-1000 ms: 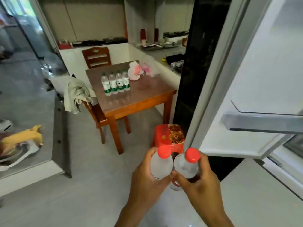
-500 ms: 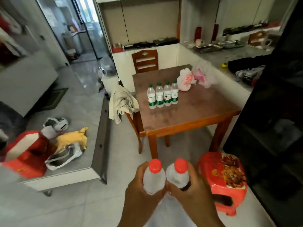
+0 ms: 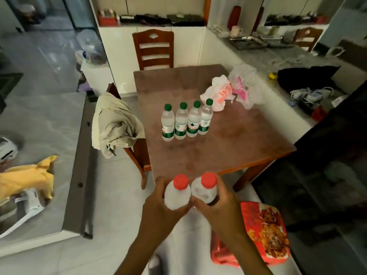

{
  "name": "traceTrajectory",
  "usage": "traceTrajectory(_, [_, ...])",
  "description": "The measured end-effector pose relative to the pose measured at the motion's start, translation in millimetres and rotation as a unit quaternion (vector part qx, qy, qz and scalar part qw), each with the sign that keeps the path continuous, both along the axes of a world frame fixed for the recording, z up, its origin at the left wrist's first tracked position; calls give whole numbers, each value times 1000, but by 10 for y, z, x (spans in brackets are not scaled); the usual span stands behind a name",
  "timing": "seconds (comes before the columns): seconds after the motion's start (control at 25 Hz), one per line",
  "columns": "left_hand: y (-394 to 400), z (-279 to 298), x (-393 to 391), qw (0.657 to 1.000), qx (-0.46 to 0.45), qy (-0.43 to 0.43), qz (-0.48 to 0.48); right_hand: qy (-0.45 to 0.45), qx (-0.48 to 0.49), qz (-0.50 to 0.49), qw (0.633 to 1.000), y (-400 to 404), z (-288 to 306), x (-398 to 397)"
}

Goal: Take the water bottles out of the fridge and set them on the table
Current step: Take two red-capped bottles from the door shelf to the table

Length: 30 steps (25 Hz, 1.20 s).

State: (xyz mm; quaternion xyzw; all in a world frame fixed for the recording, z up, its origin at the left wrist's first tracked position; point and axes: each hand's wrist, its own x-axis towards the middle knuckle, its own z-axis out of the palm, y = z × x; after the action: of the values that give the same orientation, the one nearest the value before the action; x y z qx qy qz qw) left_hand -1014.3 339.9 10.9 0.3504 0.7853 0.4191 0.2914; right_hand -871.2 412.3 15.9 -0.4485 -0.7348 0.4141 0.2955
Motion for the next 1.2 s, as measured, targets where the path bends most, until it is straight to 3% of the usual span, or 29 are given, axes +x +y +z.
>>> traceTrajectory(0.12, [507,-26,-316,997,-30,-48,-53,-12,-3,-15,1000,461,-72,-306])
traceTrajectory(0.48, [1755,-629,-802,996,-14,-26,87,-32,-26,71,997,1976,-641,-989])
traceTrajectory(0.64, [2147,-747,-960,994,8,8,106,-33,-60,123,990,2465,-805,-1208])
traceTrajectory(1.2, [2696,-1019,-1495,992,34,14,121,-38,-72,144,986,2986,-1090,-1667])
